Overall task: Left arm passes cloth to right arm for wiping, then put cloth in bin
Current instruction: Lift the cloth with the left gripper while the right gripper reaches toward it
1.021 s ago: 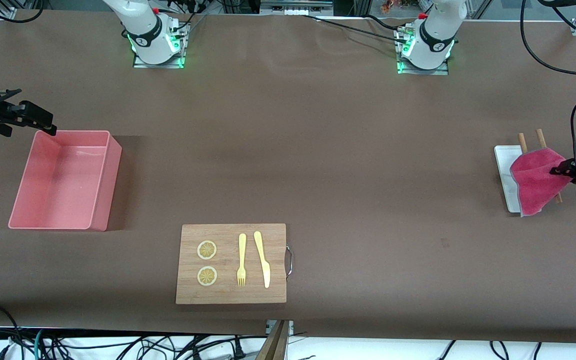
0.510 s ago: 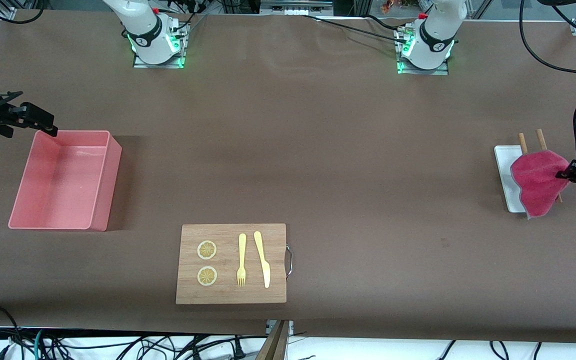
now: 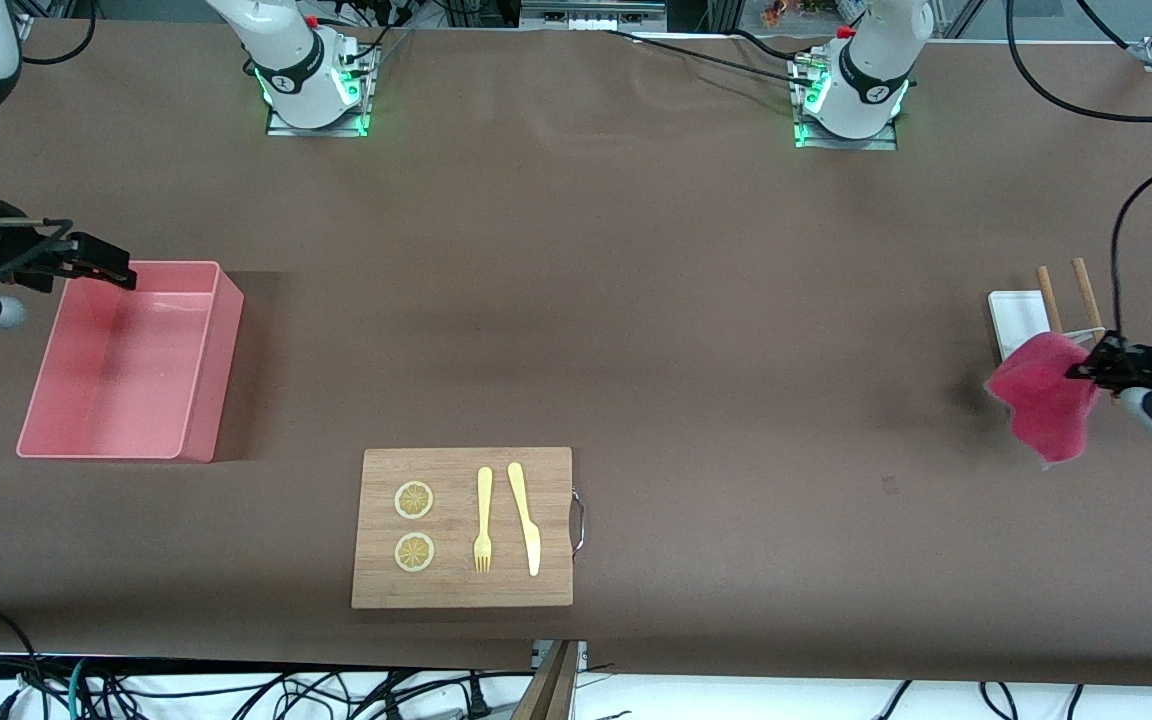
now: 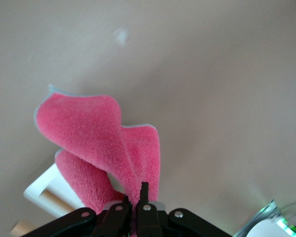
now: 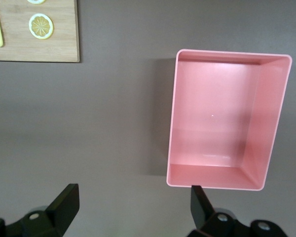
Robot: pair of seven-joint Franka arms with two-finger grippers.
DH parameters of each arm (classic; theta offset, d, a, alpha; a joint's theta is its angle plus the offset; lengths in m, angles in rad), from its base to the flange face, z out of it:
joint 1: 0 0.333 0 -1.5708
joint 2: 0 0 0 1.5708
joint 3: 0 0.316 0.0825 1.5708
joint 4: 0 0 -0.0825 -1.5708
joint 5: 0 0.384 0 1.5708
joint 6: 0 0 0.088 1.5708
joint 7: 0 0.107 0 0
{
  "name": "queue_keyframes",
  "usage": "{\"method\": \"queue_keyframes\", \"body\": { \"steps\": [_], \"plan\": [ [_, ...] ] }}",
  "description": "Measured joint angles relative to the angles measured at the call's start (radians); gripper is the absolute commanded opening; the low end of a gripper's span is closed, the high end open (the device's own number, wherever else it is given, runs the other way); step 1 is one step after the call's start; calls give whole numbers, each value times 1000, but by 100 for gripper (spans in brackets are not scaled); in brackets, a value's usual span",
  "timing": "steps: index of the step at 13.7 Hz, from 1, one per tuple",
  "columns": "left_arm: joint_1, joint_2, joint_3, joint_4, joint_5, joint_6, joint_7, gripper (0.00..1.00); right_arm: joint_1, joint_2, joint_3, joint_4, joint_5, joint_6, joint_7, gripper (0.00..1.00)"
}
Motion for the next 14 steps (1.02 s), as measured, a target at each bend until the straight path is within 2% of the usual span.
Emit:
{"method": "queue_keyframes", "body": {
  "steps": [4, 6, 11, 14],
  "plan": [
    [-157, -7, -118, 0, -11, 0, -392, 0, 8, 32, 1, -3, 0, -7, 8, 100],
    [-260, -2, -154, -1, -53, 9, -604, 0, 18, 45, 5, -5, 19, -1, 96, 100],
    [-483, 45, -160, -3, -259, 153, -1089, 0, 34, 150, 10, -11, 257, 137, 346, 100],
    [-575, 45, -164, 13, -336, 239, -1258, 0, 65, 214, 25, -11, 349, 234, 509, 100]
  ]
}}
